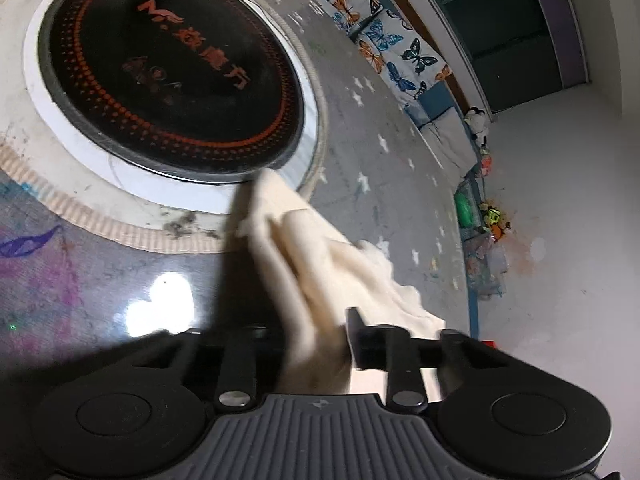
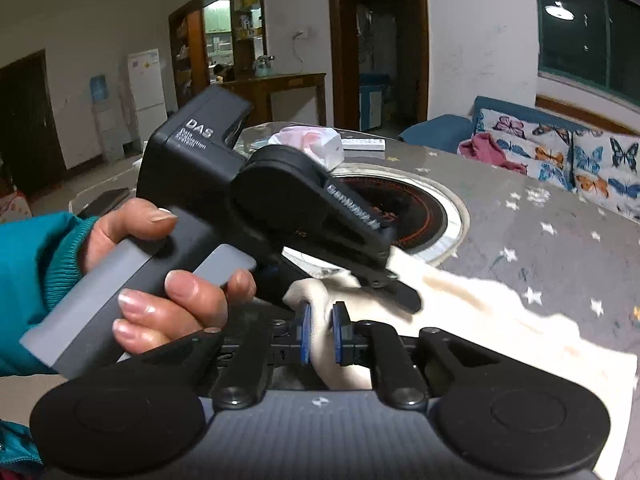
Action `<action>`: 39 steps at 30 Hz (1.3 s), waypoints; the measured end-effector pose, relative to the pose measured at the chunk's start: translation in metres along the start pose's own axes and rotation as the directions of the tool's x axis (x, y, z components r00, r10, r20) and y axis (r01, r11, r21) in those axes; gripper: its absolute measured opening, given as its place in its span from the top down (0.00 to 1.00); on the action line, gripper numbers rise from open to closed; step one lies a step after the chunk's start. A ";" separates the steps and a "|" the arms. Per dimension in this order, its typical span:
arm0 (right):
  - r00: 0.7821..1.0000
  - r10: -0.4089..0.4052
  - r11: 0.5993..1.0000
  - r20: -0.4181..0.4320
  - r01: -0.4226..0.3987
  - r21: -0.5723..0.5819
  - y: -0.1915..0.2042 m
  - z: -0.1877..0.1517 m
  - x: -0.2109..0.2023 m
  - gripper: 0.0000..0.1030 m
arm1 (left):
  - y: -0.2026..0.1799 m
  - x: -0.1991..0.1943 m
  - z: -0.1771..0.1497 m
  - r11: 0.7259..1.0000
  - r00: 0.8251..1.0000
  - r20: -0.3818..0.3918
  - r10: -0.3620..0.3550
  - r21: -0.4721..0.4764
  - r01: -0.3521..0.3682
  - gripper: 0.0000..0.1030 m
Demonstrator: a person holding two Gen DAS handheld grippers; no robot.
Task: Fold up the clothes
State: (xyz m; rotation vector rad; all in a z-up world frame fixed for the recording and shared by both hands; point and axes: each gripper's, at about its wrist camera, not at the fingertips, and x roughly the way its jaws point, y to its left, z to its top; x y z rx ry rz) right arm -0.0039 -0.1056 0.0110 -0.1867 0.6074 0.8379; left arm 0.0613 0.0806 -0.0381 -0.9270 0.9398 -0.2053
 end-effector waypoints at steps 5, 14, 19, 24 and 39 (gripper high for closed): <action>0.996 -0.083 0.989 0.014 0.080 0.124 -0.033 -0.013 -0.024 0.81 | -0.001 -0.001 -0.001 0.999 1.000 0.020 0.017 0.045 -0.017 0.82; 0.899 -0.430 0.836 -0.081 0.430 0.340 -0.144 -0.048 -0.050 0.64 | -0.019 -0.001 -0.010 0.982 0.995 0.063 0.078 0.168 -0.087 0.82; 0.908 -0.403 0.787 -0.112 0.407 0.464 -0.180 -0.066 -0.048 0.58 | -0.028 0.001 -0.014 0.964 0.990 0.088 0.108 0.236 -0.126 0.82; 0.930 -0.358 0.804 -0.081 0.351 0.479 -0.175 -0.064 -0.036 0.82 | -0.043 -0.001 -0.017 0.938 0.986 0.118 0.119 0.312 -0.151 0.83; 0.851 -0.525 0.780 0.028 0.468 0.416 -0.180 -0.041 -0.115 0.89 | -0.157 0.035 -0.032 0.833 0.993 0.118 0.001 0.549 -0.066 0.85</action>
